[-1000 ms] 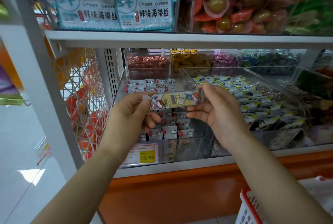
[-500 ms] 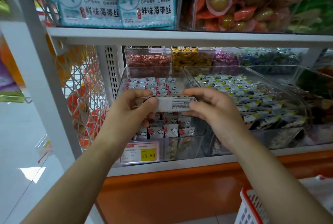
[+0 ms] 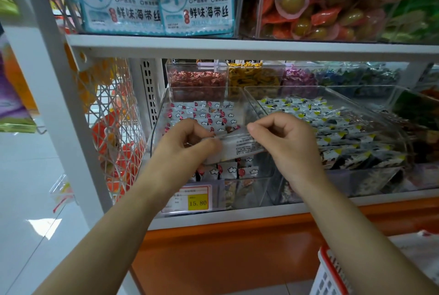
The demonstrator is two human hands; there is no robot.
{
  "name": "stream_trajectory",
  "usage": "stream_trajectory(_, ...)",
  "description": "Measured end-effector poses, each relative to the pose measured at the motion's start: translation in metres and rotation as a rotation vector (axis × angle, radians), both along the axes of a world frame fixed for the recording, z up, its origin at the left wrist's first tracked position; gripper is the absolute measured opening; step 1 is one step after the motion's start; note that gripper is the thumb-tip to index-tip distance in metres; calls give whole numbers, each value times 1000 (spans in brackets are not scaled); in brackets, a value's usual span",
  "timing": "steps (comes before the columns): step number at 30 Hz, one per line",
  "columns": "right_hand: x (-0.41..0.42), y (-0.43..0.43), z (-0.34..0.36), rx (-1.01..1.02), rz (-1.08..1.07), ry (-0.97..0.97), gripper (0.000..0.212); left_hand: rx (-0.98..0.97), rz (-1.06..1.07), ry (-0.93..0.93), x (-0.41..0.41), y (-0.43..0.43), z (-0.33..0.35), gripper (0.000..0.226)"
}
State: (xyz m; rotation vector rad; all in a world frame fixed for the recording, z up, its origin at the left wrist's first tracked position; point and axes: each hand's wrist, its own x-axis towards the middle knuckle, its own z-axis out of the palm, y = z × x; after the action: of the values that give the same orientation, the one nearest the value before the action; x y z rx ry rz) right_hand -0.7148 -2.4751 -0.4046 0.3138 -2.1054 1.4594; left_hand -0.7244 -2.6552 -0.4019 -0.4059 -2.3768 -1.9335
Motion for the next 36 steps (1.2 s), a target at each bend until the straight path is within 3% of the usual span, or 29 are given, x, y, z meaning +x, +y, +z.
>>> stream_trajectory(7, 1, 1, 2, 15, 34, -36, 12, -67, -100, -25, -2, -16, 11, 24)
stream_trajectory(14, -2, 1, -1, -45, 9, -76, 13, -8, -110, -58, -4, -19, 11, 18)
stream_trajectory(17, -3, 4, 1, -98, 50, -135, 16, -74, -114, -14, -2, -19, 10, 30)
stream_trajectory(23, -2, 18, 9, -270, 305, -341, 13, -111, -125, 20, -3, -18, 8, 14)
stream_trajectory(28, -2, 23, 7, -310, 341, -361, 14, -98, -126, 51, -4, -16, 7, 12)
stream_trajectory(32, -1, 24, 5, -387, 425, -336, 23, -134, 15, 110, -8, -12, 3, 9)
stream_trajectory(34, 2, 24, 5, -345, 462, -308, 34, -107, 92, 141, -9, -5, 2, 11)
stream_trajectory(36, 5, 23, 3, -154, 345, -228, 44, -122, 138, 190, -8, 3, 1, 12)
